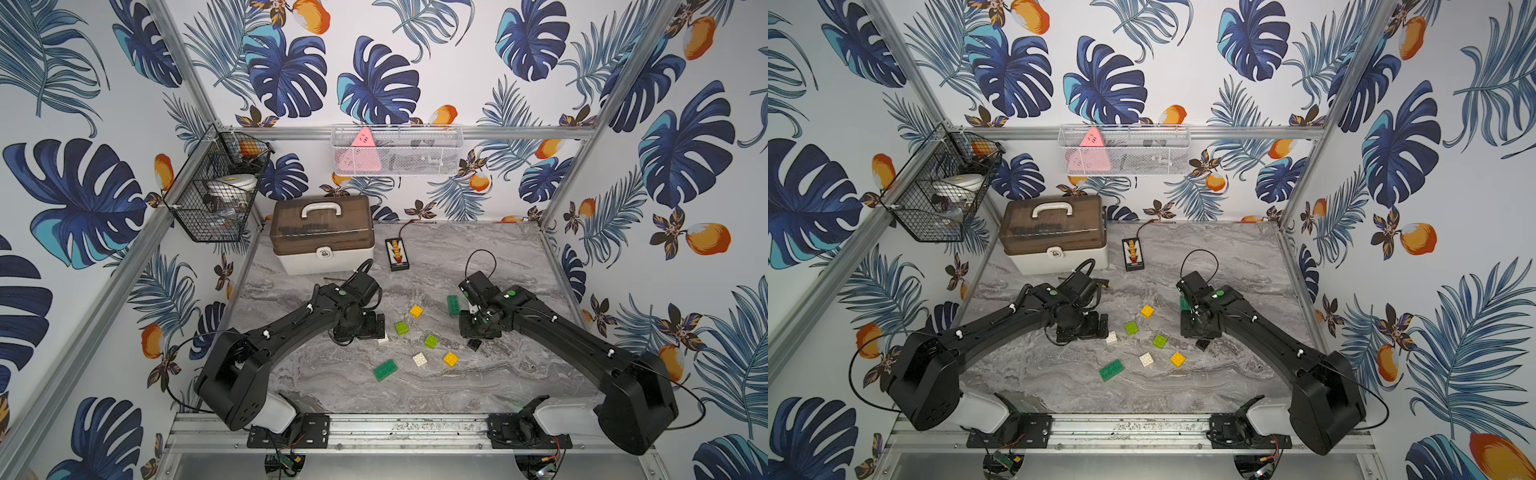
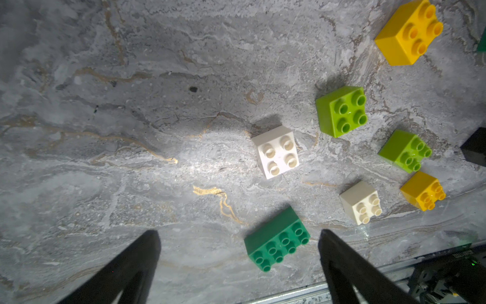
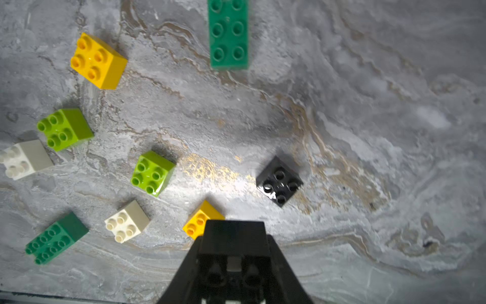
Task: Assemble a giraffe with lego
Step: Pick up the lego brick from the center of the board, then assemble the lego brick with the lego brick.
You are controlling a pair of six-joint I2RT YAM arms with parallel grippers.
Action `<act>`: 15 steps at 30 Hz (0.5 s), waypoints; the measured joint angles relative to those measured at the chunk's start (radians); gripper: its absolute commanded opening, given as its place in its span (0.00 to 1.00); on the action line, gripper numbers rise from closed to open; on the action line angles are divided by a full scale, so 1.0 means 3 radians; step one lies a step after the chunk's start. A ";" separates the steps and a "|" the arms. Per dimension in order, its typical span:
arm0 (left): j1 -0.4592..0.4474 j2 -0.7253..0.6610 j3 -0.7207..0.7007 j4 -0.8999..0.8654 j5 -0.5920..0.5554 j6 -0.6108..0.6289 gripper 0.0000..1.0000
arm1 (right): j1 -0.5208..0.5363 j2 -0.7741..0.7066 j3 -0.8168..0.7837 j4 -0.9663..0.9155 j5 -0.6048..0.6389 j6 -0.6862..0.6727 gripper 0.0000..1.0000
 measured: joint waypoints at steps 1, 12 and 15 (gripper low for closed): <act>-0.0006 0.0018 0.0001 0.0022 0.0001 0.0006 0.99 | 0.0000 -0.0047 -0.0028 -0.0058 0.0041 0.0074 0.28; -0.0060 0.0033 0.0085 0.0125 -0.0121 0.0175 0.99 | -0.0057 -0.0114 -0.0242 -0.0211 0.0210 0.0875 0.27; -0.0062 -0.0006 0.0081 0.0145 -0.0164 0.0245 0.99 | -0.0061 -0.0092 -0.0144 -0.0192 0.0249 0.1082 0.27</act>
